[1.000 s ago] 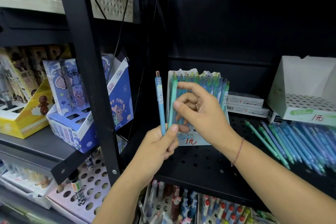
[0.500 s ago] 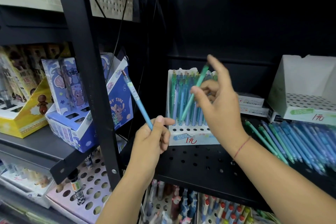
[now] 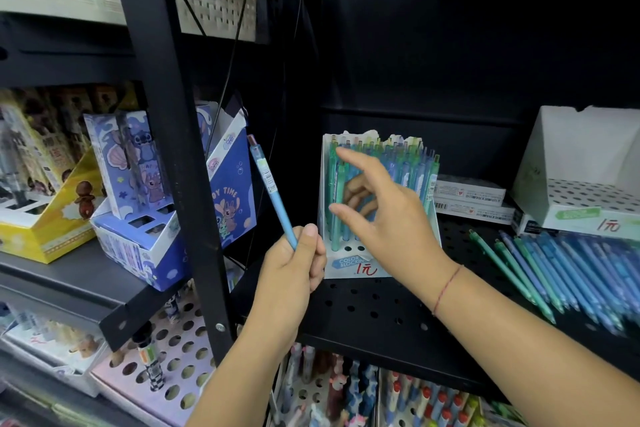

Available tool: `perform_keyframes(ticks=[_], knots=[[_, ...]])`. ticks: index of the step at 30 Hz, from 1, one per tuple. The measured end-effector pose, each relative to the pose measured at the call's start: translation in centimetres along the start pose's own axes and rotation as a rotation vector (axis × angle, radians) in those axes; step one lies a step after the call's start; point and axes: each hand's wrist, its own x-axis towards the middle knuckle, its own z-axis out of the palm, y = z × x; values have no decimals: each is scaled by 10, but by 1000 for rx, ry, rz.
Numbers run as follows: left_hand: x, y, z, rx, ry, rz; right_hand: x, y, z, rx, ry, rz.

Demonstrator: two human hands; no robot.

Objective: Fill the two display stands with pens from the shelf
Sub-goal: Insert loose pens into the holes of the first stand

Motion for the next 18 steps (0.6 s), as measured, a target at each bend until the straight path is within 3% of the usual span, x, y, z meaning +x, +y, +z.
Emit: perform_keyframes(ticks=[18], knots=[[1, -6, 1, 213, -139, 0, 1, -1, -9, 153, 68, 7]])
